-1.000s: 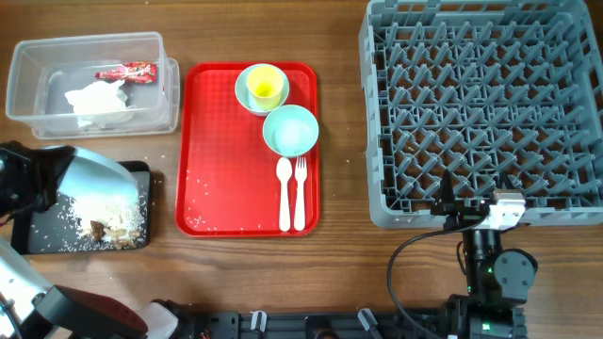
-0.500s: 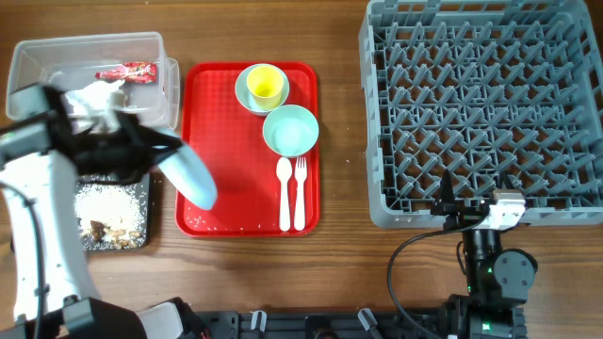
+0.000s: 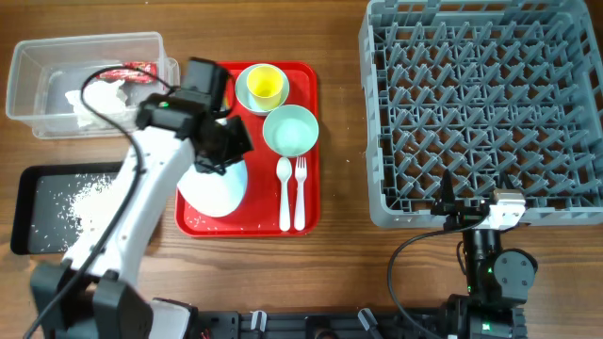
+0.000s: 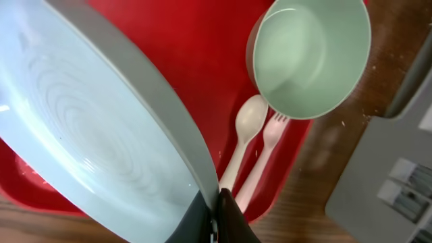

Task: Sort waste into correct bins and load items into the dishwasher rack
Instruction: 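Carry the empty plate back and set it on the red tray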

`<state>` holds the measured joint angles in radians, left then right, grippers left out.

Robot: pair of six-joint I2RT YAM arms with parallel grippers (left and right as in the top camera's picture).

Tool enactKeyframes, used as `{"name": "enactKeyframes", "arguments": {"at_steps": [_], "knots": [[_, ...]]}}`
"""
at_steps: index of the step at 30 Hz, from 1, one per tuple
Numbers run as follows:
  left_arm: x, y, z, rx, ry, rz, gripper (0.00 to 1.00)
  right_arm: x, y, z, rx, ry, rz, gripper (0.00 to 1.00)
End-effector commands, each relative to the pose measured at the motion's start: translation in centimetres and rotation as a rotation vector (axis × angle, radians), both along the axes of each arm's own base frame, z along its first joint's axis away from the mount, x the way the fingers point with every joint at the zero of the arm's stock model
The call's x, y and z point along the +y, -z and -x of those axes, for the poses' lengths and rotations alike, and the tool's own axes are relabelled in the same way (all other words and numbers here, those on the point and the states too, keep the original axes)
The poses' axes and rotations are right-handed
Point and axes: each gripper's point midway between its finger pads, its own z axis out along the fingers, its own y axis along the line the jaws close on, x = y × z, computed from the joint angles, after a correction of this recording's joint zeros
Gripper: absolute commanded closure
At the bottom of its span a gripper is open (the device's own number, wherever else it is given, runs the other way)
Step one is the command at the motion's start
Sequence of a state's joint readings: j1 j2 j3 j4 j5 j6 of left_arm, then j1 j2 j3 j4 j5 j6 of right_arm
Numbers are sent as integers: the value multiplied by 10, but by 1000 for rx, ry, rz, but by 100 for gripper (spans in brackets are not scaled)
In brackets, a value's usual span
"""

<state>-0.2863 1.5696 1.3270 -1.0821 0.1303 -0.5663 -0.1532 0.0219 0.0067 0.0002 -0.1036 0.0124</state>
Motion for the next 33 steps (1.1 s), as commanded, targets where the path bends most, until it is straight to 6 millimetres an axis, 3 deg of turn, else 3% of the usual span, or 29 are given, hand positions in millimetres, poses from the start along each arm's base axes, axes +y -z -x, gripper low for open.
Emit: {"name": "enactKeyframes", "arguments": {"at_steps": [1, 6, 13, 14, 17, 18, 22, 25, 30, 33], "knots": [[-18, 24, -5, 29, 10, -53, 96, -1, -2, 0, -8, 8, 14, 0], [-31, 43, -6, 55, 47, -69, 96, -1, -2, 0, -8, 8, 13, 0], [-12, 47, -11, 36, 5, -180, 96, -1, -2, 0, -8, 8, 14, 0], [-11, 48, -11, 38, 5, -183, 93, -1, -2, 0, -8, 8, 14, 0], [-11, 50, -11, 43, 6, -185, 60, -1, -2, 0, -8, 8, 14, 0], [-12, 50, -12, 40, 5, -183, 53, -1, -2, 0, -8, 8, 14, 0], [-13, 47, -16, 24, 2, -177, 53, -1, -2, 0, -8, 8, 14, 0], [-7, 30, -23, -8, -22, -163, 53, -1, -2, 0, -8, 8, 14, 0], [24, -20, -38, -114, -124, -124, 55, -1, -2, 0, -8, 8, 14, 0], [50, -39, -35, -152, -195, -115, 66, -1, -2, 0, -8, 8, 13, 0]]}}
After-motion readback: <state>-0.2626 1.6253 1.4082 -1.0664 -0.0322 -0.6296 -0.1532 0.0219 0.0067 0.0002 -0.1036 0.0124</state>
